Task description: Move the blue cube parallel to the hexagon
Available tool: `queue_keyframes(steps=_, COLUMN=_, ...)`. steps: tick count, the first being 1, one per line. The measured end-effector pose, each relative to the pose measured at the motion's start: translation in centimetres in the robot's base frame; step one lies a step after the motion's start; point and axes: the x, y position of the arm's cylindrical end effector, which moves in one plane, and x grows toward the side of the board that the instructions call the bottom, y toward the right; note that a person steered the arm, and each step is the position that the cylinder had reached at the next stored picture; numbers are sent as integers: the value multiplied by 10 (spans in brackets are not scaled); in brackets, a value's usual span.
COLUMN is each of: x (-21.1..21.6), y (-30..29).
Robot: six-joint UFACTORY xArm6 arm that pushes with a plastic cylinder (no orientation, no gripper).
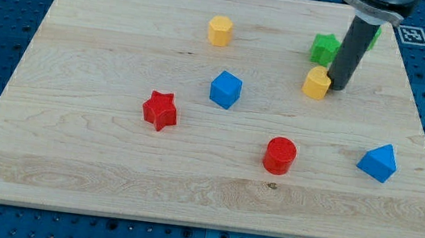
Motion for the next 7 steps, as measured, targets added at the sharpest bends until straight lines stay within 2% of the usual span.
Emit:
queue_keyframes(steps=2, x=15, y=-71)
queue_keyframes(steps=3, x=15, y=-71)
queue_keyframes(steps=4, x=46, y=-48)
queue_keyframes(steps=5, x=70, y=-52)
queue_keyframes(steps=6, x=70, y=-72)
queue_keyframes(steps=7, x=69, y=-132)
